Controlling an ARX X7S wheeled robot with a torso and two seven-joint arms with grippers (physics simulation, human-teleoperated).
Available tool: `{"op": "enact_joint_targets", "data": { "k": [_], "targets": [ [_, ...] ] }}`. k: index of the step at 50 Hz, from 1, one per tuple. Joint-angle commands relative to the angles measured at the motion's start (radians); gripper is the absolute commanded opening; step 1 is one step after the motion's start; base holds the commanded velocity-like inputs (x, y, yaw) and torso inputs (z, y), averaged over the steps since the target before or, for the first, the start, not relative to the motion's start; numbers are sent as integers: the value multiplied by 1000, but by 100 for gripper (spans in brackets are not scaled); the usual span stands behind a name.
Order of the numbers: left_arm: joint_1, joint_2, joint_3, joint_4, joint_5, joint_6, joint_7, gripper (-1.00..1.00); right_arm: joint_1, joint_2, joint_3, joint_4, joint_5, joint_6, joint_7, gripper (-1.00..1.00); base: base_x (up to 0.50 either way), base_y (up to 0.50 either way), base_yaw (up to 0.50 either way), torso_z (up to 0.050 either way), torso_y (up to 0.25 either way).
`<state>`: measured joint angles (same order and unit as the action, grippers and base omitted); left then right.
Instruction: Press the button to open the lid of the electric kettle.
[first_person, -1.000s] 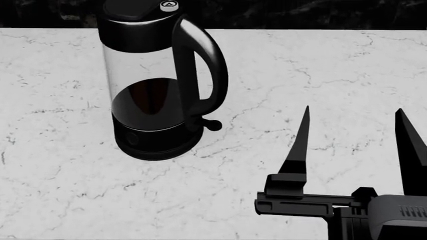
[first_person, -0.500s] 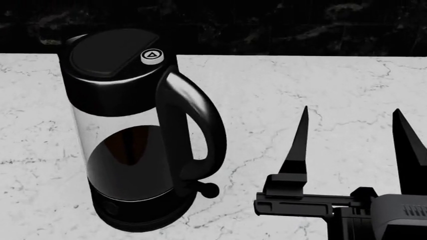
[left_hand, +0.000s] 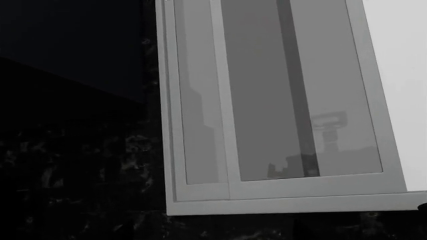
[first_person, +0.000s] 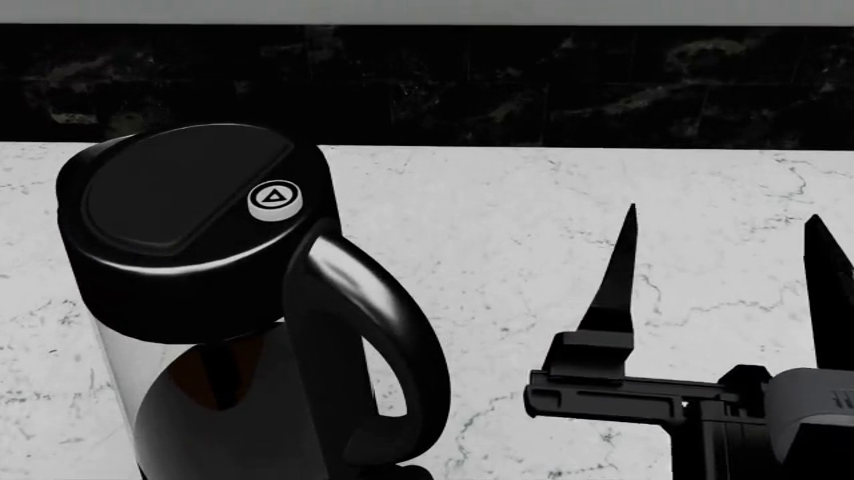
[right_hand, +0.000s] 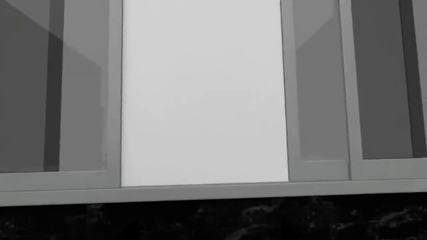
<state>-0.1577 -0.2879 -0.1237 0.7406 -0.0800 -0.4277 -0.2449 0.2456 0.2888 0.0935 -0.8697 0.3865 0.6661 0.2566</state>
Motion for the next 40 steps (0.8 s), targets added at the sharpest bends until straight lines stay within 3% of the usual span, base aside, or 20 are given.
{"op": "enact_joint_targets", "data": {
  "k": [1,2,6,10,14,22,29,35,40],
  "targets": [
    [3,22,-34,-5,46,-10,-23,100,235,43,170,-146,184,451,74,100,0,0,0,0,0],
    [4,21,-36,-4,45,-10,-24,100,350,57,216,-171,270,601,99,100,0,0,0,0,0],
    [10,19,-36,5,41,-10,-22,100,607,80,282,-160,456,871,195,100,0,0,0,0,0],
    [8,15,-39,14,35,-16,-21,100,714,121,250,-87,564,901,282,100,0,0,0,0,0],
    [8,14,-37,15,33,-17,-22,100,823,191,192,17,768,901,464,100,0,0,0,0,0],
    [8,11,-43,17,25,-20,-24,100,1239,313,-143,388,1123,896,788,100,0,0,0,0,0],
    [10,9,-49,20,17,-19,-25,100,1546,286,-407,671,1120,892,738,100,0,0,0,0,0],
    [12,7,-55,25,9,-22,-26,100,1765,251,-605,815,1010,888,581,100,0,0,0,0,0],
    [13,4,-59,31,5,-25,-28,100,1845,212,-724,901,1007,880,419,100,0,0,0,0,0]
  ]
}}
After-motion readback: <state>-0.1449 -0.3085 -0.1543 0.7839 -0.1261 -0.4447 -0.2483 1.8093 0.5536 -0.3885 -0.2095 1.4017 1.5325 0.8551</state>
